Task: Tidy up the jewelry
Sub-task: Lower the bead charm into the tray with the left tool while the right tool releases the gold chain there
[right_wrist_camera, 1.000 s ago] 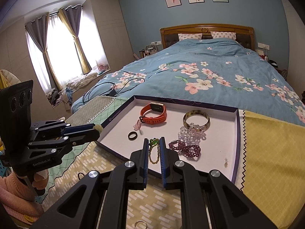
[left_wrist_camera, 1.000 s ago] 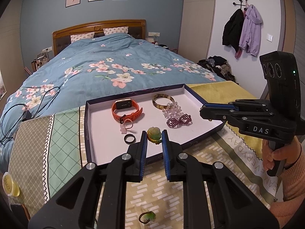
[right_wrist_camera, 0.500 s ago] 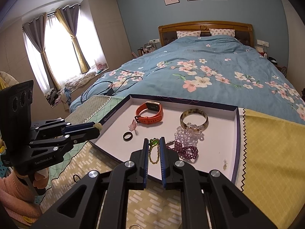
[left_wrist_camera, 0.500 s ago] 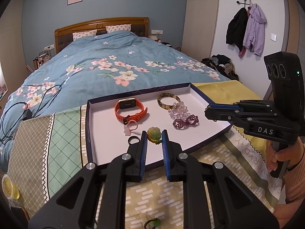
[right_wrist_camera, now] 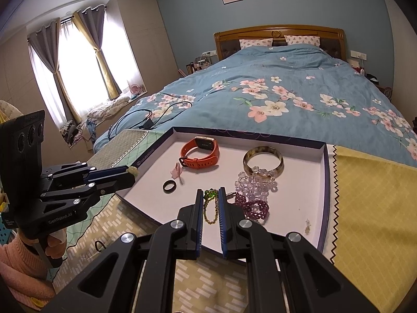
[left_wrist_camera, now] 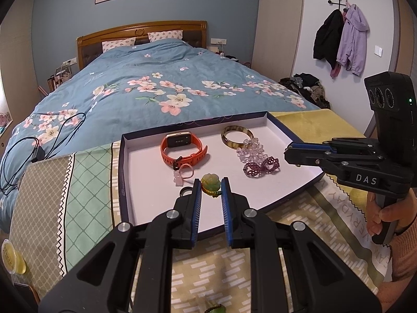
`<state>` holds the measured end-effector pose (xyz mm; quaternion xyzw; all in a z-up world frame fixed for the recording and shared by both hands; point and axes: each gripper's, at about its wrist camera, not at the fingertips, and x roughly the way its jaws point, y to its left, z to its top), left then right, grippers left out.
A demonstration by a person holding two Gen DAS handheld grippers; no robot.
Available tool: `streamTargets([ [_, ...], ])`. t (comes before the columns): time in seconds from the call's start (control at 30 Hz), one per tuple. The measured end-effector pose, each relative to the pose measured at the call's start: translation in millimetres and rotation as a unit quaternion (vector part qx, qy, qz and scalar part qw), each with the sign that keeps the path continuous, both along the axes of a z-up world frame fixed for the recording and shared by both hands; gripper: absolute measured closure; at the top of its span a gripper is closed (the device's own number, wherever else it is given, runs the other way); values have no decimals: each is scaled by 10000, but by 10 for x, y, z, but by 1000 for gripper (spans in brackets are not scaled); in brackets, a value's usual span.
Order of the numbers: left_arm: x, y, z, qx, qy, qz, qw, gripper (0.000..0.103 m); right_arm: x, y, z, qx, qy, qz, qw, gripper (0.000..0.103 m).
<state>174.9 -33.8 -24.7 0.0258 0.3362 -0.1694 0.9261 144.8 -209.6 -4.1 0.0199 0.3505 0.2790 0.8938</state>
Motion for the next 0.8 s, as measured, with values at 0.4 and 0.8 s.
streamTargets([
  [0.4,113,0,-62,-1,100,101,9999,87,96,9,-67,-48,99,-32,9999,94],
  [0.8,193,-5,-105,6,173,160,9997,87,154,16,-120,-65,162,-66,9998,94],
])
